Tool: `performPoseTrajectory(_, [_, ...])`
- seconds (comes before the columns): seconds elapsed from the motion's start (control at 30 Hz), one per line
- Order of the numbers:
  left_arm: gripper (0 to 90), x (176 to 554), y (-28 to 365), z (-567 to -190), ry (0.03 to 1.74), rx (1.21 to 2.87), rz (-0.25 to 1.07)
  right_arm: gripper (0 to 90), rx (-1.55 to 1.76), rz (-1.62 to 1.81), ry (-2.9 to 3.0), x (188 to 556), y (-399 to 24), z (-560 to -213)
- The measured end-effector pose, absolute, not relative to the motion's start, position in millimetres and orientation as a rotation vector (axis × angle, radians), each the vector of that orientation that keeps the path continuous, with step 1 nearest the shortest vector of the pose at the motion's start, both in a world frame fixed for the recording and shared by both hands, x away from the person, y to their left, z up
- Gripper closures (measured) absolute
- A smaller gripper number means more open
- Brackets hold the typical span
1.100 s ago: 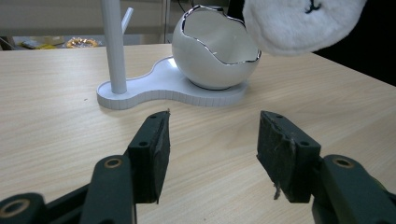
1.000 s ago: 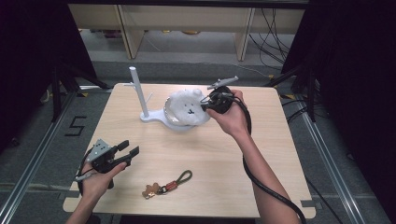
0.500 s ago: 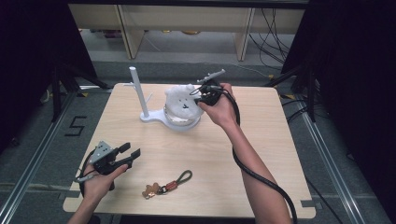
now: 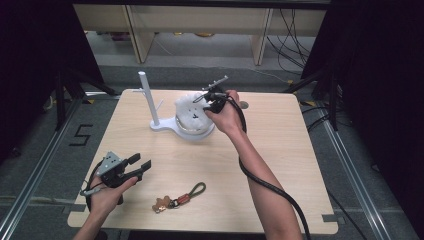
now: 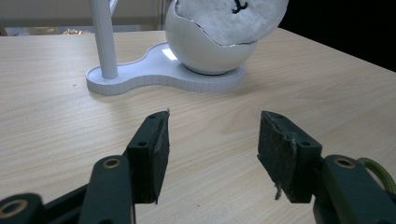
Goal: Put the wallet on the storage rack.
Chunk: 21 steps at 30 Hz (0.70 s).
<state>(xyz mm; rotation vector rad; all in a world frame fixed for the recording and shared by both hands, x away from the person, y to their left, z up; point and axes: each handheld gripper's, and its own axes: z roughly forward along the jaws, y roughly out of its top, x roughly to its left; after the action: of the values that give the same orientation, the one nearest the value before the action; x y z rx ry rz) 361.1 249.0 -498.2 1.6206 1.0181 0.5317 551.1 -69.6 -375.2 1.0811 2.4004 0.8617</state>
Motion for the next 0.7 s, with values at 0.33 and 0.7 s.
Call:
performPoseTrajectory(0.33, [42.9,361.7,247.3,-500.1,1.012,1.615,0.522,70.0,1.094,0.814,2.378,554.4,-63.9,-381.9])
performPoseTrajectory(0.7, [42.8,361.7,245.4,-500.9,1.008,1.623,0.520,55.1,1.108,0.857,2.331,552.7,-68.5,-380.3])
